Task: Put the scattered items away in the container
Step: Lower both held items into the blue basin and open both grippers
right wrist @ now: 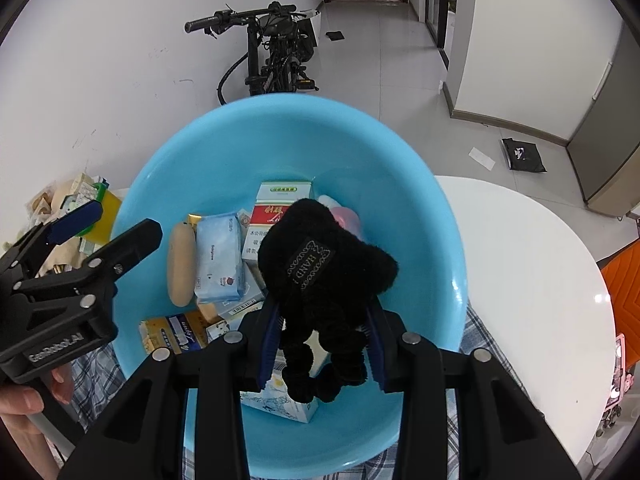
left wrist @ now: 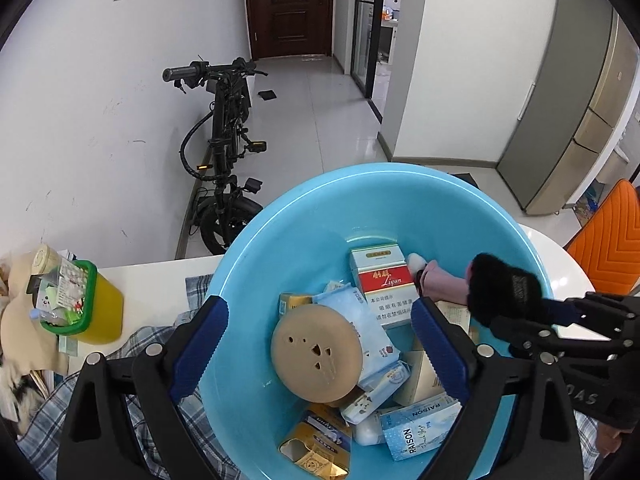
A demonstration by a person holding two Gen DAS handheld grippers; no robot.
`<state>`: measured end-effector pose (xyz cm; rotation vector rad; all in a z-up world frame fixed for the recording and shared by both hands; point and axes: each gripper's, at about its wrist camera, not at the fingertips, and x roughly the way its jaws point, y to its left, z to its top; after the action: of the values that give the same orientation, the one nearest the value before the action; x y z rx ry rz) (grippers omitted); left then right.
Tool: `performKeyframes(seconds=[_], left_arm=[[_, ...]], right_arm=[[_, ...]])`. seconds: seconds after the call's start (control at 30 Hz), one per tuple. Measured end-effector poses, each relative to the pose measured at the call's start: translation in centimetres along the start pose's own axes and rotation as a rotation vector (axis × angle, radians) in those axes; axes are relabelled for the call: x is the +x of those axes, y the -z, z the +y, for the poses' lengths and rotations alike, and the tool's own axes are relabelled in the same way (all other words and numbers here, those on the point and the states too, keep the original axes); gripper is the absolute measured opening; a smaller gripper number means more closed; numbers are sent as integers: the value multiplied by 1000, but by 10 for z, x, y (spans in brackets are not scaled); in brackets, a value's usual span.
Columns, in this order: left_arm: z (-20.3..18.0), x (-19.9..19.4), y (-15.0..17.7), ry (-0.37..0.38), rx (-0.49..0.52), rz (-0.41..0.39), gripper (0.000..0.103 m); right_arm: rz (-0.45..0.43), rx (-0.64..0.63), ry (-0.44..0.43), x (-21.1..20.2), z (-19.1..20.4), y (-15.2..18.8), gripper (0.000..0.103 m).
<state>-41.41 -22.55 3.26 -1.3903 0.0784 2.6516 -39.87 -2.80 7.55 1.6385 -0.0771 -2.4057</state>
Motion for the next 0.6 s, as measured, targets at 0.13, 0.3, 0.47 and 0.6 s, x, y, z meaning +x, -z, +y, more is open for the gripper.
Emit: performKeyframes(seconds=[0.13, 0.3, 0.47, 0.6], left_arm=[[0, -1, 0, -4, 3, -5, 95], [1, -9, -4, -11, -6, -28, 95], [1, -12, -5, -11, -22, -37, 95], [-1, -12, -2, -37, -2, -48, 95]], right_arm=[[-9, 29, -1, 4, -2, 2, 46], [-33, 20, 22, 8, 3, 5, 86], [-42, 17, 31, 7, 7, 4, 87], [-49, 1, 84, 6, 10, 5, 95]])
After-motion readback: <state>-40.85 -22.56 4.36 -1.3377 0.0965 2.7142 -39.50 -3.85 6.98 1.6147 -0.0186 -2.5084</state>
